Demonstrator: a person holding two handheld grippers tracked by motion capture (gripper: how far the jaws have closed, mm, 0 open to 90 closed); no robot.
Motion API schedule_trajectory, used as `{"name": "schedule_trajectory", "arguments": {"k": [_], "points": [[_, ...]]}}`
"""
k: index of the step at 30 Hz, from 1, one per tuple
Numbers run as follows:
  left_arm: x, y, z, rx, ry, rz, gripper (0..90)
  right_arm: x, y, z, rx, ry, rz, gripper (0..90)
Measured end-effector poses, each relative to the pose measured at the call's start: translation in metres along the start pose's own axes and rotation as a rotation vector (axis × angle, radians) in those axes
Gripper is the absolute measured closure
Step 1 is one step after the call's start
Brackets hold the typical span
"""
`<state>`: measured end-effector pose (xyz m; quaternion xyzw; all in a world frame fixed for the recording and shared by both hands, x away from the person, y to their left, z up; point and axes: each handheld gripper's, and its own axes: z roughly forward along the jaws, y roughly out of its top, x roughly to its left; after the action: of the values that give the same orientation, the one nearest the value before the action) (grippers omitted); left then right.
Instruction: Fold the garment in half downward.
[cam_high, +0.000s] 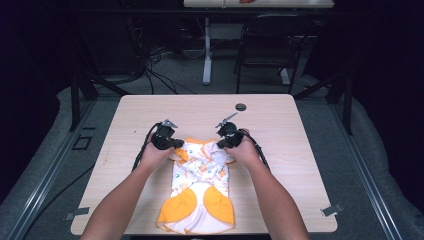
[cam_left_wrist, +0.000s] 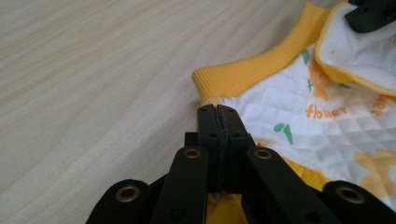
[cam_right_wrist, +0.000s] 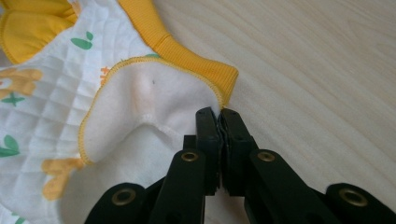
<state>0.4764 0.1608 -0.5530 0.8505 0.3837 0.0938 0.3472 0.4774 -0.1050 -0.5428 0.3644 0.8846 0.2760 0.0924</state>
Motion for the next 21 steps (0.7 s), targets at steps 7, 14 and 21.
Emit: {"name": "schedule_trajectory", "arguments": {"k": [7, 14, 21], "points": [[-0.001, 0.005, -0.012, -0.029, -0.011, 0.011, 89.5, 0.000, 0.001, -0.015, -0.038, 0.010, -0.021, 87.2], [-0.003, 0.014, -0.027, -0.061, -0.008, 0.020, 89.6, 0.002, 0.003, -0.028, -0.083, 0.000, -0.030, 87.2], [-0.003, 0.019, -0.036, -0.080, -0.005, 0.024, 89.6, 0.004, 0.007, -0.038, -0.106, -0.008, -0.040, 87.2]]}}
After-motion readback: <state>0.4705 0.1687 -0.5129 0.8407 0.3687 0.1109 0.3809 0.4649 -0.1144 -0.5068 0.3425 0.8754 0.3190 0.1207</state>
